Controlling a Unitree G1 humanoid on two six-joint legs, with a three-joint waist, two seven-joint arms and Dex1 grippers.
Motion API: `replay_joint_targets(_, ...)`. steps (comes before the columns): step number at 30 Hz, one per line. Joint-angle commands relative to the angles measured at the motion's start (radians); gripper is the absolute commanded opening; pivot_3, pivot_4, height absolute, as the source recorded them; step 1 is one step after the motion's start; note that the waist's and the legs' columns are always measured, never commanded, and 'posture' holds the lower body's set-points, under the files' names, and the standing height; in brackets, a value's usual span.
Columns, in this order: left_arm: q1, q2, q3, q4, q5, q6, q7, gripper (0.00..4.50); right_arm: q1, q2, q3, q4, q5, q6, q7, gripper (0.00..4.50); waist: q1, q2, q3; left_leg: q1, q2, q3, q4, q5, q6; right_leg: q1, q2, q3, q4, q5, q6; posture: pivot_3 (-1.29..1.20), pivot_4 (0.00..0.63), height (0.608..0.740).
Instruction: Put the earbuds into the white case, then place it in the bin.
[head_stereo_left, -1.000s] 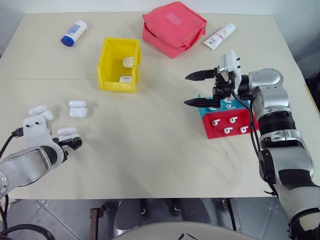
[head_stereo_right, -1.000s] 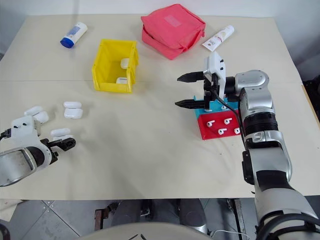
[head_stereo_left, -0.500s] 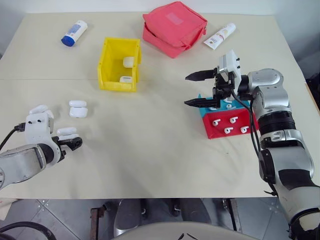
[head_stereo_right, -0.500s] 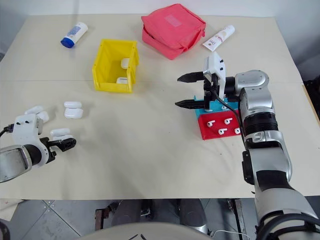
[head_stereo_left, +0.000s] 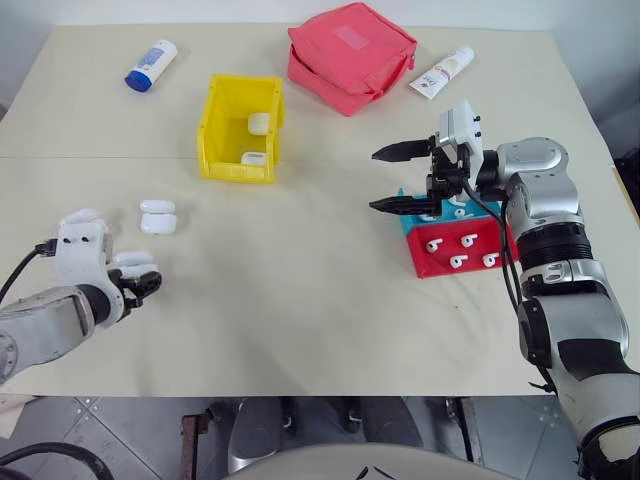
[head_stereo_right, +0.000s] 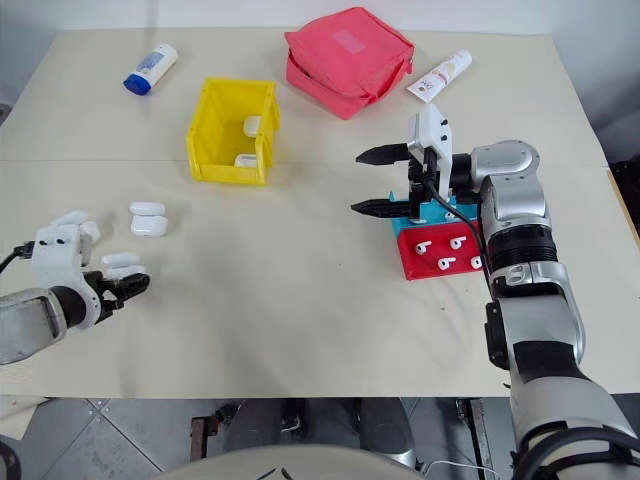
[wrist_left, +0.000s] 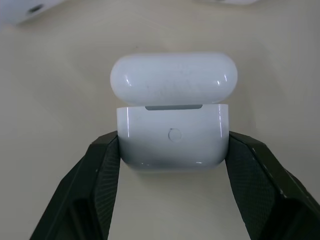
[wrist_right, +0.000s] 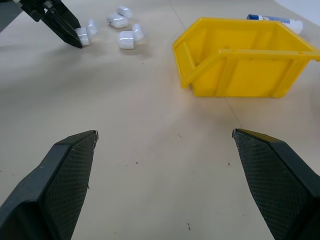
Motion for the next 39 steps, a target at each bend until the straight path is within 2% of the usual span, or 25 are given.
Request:
replay_joint_targets(1,0.040,-0.049,0.029,-0.133,0.246,-0.178,-0.268,2.78,0.015,-0.029,-0.022,-0.070,0.014,0.015,-0.017,4.50,0.000,0.000,0.000,0.000,0.000,0.000,-0.001,0.000,0.000,0.000,0.000,0.000,0.000,0.000,0.000,0.00,0.150,0.740)
replay_joint_targets(6,0.052,-0.169,-0.008,-0.162,0.476,-0.431,-0.630,2.78,0.069,-0.050,-0.027,-0.152,0.022,0.054,-0.042,4.50,0.001,0.000,0.000,-0.001,-0.001,0.001,-0.001,0.000,0.000,-0.001,0.001,0.000,-0.001,0.000,0.000,0.00,0.150,0.740)
replay_joint_targets(10,-0.057,-0.303,-0.109,-0.059,0.643,-0.797,-1.079,2.78,0.158,-0.071,-0.032,-0.286,0.016,0.113,-0.118,4.50,0.006,0.000,0.000,-0.001,-0.001,0.002,-0.001,0.000,0.000,-0.001,0.000,-0.001,-0.001,0.000,0.000,0.00,0.150,0.740)
replay_joint_targets(14,-0.203,-0.397,-0.193,0.096,0.722,-0.950,-1.312,2.78,0.235,-0.080,-0.038,-0.422,0.002,0.225,-0.250,4.50,0.005,0.001,0.000,-0.001,-0.001,0.002,0.000,0.000,0.000,-0.001,0.001,-0.002,0.000,0.000,0.000,0.00,0.150,0.740)
replay_joint_targets(17,-0.312,-0.472,-0.238,0.183,0.745,-0.990,-1.389,2.78,0.288,-0.065,-0.080,-0.540,0.040,0.362,-0.374,4.50,0.005,0.001,0.000,-0.001,-0.001,0.002,0.000,0.000,0.000,-0.002,0.000,-0.001,0.001,0.000,0.001,0.00,0.150,0.740)
replay_joint_targets(22,-0.451,-0.580,-0.274,0.310,0.767,-1.020,-1.468,2.78,0.449,-0.032,-0.197,-0.778,0.137,0.461,-0.536,4.50,0.005,0.000,0.000,-0.002,0.000,0.000,0.000,0.000,0.000,-0.002,0.000,-0.002,0.002,0.001,0.001,0.00,0.150,0.740)
replay_joint_targets(30,-0.563,-0.690,-0.334,0.422,0.790,-1.006,-1.559,2.78,0.725,-0.083,-0.353,-1.011,0.257,0.436,-0.564,4.50,0.010,0.000,0.000,-0.003,-0.003,-0.001,0.000,0.000,0.003,0.000,-0.002,-0.003,-0.001,0.002,0.004,0.00,0.150,0.740)
replay_joint_targets(34,-0.583,-0.721,-0.350,0.453,0.787,-0.982,-1.602,2.78,0.817,-0.200,-0.367,-1.016,0.184,0.406,-0.548,4.50,0.008,0.000,0.001,-0.002,-0.003,-0.001,0.000,0.000,0.003,0.001,-0.002,-0.003,-0.001,0.002,0.005,0.00,0.150,0.740)
replay_joint_targets(39,-0.591,-0.754,-0.368,0.495,0.789,-0.955,-1.653,2.78,0.879,-0.378,-0.365,-1.032,0.165,0.484,-0.508,4.50,0.007,0.000,0.001,-0.001,-0.003,-0.001,0.000,0.001,0.004,0.001,-0.002,-0.003,-0.001,0.002,0.005,0.00,0.150,0.740)
